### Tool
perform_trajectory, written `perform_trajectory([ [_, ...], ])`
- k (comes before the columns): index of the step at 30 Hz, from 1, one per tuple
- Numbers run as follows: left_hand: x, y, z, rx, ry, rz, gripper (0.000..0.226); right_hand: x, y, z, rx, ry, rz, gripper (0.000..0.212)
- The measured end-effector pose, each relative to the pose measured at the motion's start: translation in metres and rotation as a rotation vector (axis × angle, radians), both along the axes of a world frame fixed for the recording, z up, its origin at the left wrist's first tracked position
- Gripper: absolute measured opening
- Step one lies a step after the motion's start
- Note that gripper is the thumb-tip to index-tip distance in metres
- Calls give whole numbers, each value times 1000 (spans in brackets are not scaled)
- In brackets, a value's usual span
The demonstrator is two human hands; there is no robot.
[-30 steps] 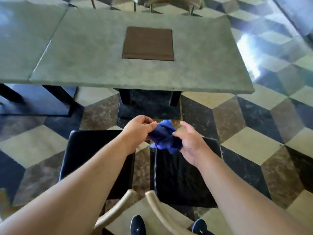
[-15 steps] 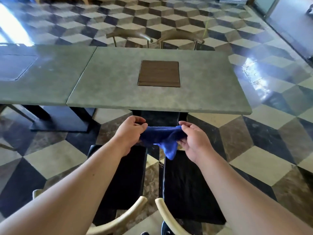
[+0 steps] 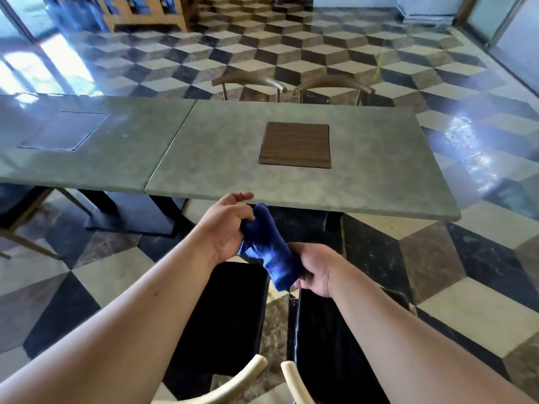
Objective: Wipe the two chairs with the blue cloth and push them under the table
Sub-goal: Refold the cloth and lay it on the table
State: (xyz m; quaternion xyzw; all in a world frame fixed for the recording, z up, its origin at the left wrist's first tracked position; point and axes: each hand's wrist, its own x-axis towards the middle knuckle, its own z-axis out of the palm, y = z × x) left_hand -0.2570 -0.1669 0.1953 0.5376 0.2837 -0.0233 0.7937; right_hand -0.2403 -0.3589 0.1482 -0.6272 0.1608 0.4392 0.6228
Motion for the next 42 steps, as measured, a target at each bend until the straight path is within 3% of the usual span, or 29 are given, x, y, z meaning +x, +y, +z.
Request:
perform_trajectory([
  [7,2,81,-6,64,72,9,49,36,62,19,240,-96,-366,15],
  [13,5,144,-25,-140,182,-229,6,44,130,29,270,-116,-397,20],
  [16,7,187,-43,-113,359,-406,69,49,173,36,330,-128,-472,19],
  [18,10,204,-50,-108,419,-453,92,52,189,41,352,-143,-479,18],
  [20,15,216,-54,-137,421,-535,92,54,199,43,345,-156,-410,23],
  [23,25,223,-57,-98,362,-623,60,56,207,46,338,-185,-253,45],
  [26,39,220,-60,23,269,-497,21,61,208,48,299,-238,-218,50],
  [28,51,221,-59,141,191,-378,8,67,204,47,73,-357,-168,47],
  [31,69,230,-54,467,112,-312,41,77,196,39,-237,-529,-74,49],
  [33,78,234,-49,689,87,-368,72,86,187,32,-371,-689,-18,51],
  [34,83,235,-47,760,47,-427,76,92,183,29,-445,-788,30,51],
  [38,106,226,-46,1100,-56,-752,43,117,160,19,-718,-1064,345,41],
  [42,130,203,-56,1404,-32,-837,13,142,133,-2,-860,-1157,594,17],
])
